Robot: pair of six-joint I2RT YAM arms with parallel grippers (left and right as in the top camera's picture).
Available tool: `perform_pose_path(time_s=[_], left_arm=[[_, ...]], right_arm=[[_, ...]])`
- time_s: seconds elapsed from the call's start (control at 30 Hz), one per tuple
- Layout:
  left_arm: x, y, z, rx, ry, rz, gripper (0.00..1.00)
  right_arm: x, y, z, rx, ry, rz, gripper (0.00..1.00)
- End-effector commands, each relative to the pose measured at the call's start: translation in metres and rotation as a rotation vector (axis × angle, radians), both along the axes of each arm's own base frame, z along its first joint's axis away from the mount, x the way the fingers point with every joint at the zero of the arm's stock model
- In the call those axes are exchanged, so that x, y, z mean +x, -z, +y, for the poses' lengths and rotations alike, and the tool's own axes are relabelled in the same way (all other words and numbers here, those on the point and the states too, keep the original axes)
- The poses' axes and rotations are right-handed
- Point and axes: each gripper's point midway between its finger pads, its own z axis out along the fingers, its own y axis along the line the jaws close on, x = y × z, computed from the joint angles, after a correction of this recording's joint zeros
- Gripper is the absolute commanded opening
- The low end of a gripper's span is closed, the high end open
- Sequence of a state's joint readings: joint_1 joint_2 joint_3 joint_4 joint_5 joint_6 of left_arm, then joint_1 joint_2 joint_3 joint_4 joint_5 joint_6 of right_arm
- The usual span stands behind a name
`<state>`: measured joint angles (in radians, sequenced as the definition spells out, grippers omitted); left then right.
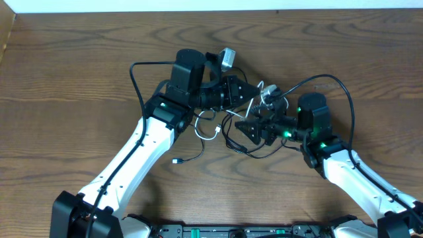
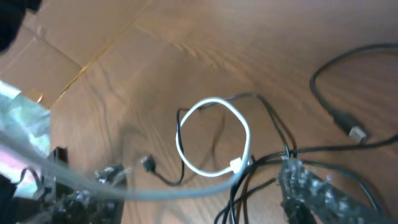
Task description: Untangle cables
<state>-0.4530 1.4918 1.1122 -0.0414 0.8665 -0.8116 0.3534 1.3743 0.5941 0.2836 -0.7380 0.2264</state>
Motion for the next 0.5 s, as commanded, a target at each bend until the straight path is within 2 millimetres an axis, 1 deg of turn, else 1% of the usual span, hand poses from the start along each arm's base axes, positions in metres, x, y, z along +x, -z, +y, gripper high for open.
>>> perform_pose_path(time_s=[0.0,0.03,0.07,0.1,0.13,0.23,0.3,0.37,0.4,0.47], left_arm=[[-0.001,-0.006,-0.003,-0.034,-0.013,0.058,0.08],[-0.001,-0.006,-0.003,-0.039,-0.019,0.071,0.08],[0.0,-0.006,-0.003,-0.043,-0.026,0.091,0.08],[0.0,-0.006,-0.003,-0.046,-0.031,0.103,0.08],[0.0,-0.006,-0.002,-0.046,-0.034,0.105,0.07],[0.006,-0.003,0.0,-0.03,-0.071,0.096,0.08],[0.014,-0.001,0.004,-0.005,-0.109,0.061,0.08],[0.019,0.003,0.007,0.032,-0.122,0.003,0.08],[0.021,0.007,0.009,0.056,-0.13,-0.013,0.13],[0.022,0.018,0.015,0.115,-0.15,-0.024,0.16]], right_arm=[[0.009,-0.007,0.001,-0.001,0.046,-0.031,0.57],[0.01,-0.007,0.0,0.002,0.059,-0.026,0.48],[0.014,-0.006,-0.002,0.005,0.091,-0.009,0.29],[0.016,-0.006,-0.003,0.009,0.109,0.006,0.12],[0.016,-0.005,-0.004,0.014,0.12,0.02,0.01],[0.016,-0.005,-0.004,0.027,0.133,0.055,0.01],[0.014,0.001,-0.005,0.018,0.138,0.083,0.01],[0.013,0.012,-0.01,-0.017,0.167,0.125,0.01],[0.013,0.019,-0.014,-0.041,0.189,0.149,0.01],[0.013,0.038,-0.027,-0.113,0.262,0.205,0.01]])
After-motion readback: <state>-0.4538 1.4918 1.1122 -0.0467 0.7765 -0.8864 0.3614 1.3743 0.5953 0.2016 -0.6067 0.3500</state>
